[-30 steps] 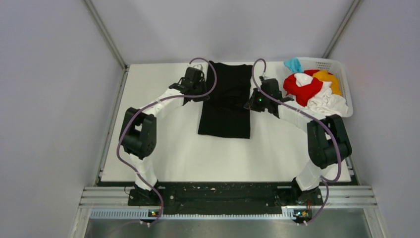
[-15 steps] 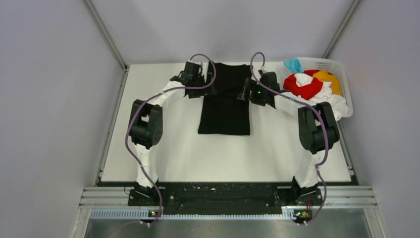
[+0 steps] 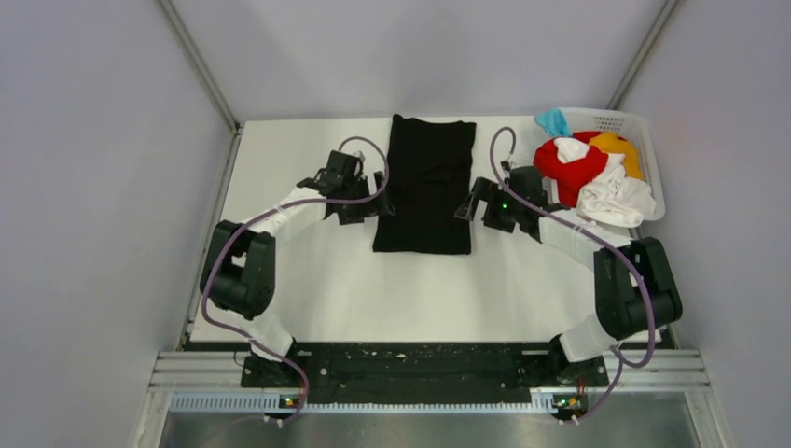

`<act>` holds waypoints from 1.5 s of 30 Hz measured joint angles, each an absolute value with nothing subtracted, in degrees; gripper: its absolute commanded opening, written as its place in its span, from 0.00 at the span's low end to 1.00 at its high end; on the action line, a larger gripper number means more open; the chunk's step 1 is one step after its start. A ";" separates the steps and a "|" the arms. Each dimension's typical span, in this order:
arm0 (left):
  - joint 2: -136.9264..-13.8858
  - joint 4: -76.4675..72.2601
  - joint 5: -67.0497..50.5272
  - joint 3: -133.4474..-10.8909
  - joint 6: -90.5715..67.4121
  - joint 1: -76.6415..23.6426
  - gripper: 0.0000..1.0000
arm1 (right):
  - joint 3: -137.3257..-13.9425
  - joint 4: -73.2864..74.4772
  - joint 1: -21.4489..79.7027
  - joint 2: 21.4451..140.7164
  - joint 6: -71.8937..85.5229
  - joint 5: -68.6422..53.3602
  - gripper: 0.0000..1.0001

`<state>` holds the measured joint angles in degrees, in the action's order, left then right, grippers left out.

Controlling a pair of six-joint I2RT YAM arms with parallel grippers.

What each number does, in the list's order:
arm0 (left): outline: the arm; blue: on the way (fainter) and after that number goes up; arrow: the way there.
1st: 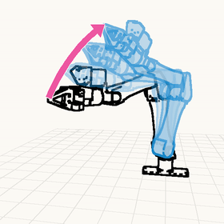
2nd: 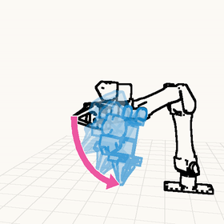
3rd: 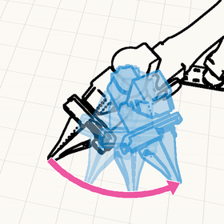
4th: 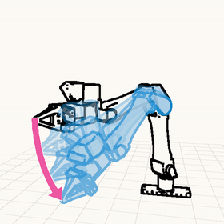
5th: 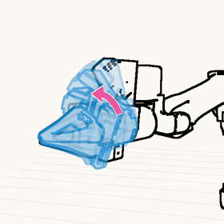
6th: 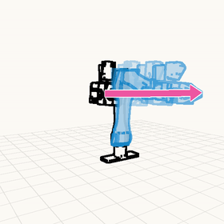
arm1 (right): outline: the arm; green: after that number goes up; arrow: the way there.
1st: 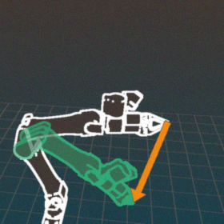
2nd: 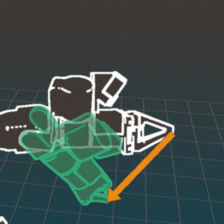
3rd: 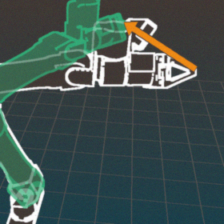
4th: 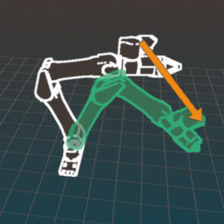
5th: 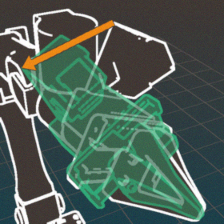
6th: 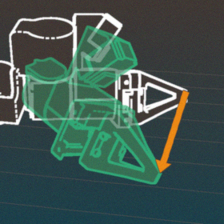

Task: Fold and stack the t-shirts
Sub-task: Grab one side of the 2/3 rectangular tshirt with both arms

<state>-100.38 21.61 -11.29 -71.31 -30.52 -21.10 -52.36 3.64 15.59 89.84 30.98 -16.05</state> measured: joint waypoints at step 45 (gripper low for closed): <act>-90.11 1.06 -18.39 -39.35 -43.59 -21.67 0.00 | -27.29 -9.13 19.53 83.31 45.67 -23.22 0.00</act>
<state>-90.11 1.06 -18.39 -39.35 -43.59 -21.67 -27.29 -9.13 19.53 83.31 45.67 -23.22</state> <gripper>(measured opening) 0.023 0.021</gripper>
